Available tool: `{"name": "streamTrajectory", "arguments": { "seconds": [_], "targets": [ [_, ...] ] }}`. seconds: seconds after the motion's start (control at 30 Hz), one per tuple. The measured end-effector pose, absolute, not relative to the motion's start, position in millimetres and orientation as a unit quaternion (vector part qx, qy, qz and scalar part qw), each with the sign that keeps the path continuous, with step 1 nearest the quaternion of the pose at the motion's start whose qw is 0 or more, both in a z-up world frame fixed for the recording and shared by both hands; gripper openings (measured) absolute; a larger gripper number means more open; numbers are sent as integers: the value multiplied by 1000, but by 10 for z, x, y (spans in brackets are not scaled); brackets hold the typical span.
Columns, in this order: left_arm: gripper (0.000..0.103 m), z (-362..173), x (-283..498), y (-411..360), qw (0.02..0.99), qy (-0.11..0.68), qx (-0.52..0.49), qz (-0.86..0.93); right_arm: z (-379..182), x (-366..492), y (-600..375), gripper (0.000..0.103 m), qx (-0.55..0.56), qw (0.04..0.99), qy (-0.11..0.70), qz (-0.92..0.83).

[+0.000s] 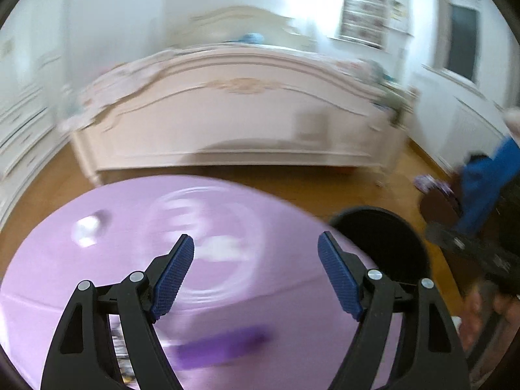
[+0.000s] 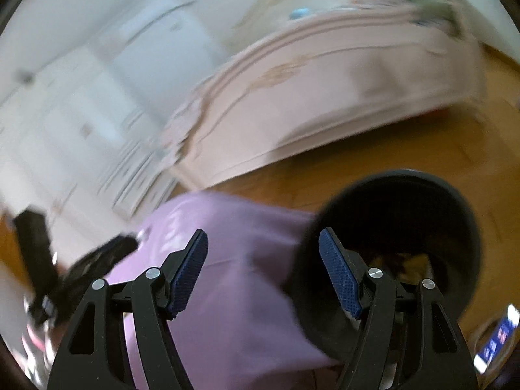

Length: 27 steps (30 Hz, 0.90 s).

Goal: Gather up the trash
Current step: 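Grasp the purple tube with the right tool while the left tool grasps the white lid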

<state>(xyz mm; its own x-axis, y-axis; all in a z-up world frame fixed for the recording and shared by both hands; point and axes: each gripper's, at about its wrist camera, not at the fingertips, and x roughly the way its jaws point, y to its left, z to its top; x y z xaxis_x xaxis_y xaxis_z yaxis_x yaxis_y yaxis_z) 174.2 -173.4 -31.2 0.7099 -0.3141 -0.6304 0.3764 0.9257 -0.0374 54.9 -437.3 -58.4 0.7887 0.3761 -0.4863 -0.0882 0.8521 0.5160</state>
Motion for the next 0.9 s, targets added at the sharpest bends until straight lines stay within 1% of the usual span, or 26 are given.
{"name": "streamTrajectory", "arguments": {
  "seconds": [0.13, 0.27, 0.4, 0.57, 0.67, 0.77, 0.8, 0.83, 0.87, 0.9],
  "targets": [
    [78, -323, 1963, -1121, 935, 332, 31, -123, -448, 700, -3731, 71, 145, 913, 316, 212],
    [78, -422, 2264, -653, 934, 347, 20, -81, -442, 827, -3175, 71, 53, 896, 342, 277],
    [78, -563, 2502, -543, 926, 369, 40, -76, -506, 967, -2751, 71, -26, 878, 361, 312],
    [78, -712, 2681, -420, 918, 386, 47, -79, -617, 1022, -2416, 71, -92, 854, 378, 346],
    [78, -801, 2759, -401, 914, 394, 52, -76, -683, 1096, -2278, 71, -119, 841, 389, 356],
    [77, -858, 2862, -400, 908, 408, 51, -78, -708, 1145, -2224, 71, -117, 834, 394, 367],
    [76, -853, 2885, -404, 908, 409, 50, -78, -700, 1147, -2225, 71, -117, 834, 394, 368],
    [75, -843, 2895, -402, 909, 407, 50, -77, -704, 1169, -2223, 68, -116, 834, 397, 367],
    [68, -839, 2917, -404, 908, 407, 51, -78, -713, 1188, -2221, 66, -116, 833, 401, 365],
    [59, -859, 2926, -402, 906, 413, 49, -81, -723, 1185, -2221, 65, -116, 832, 403, 363]
  ]
}}
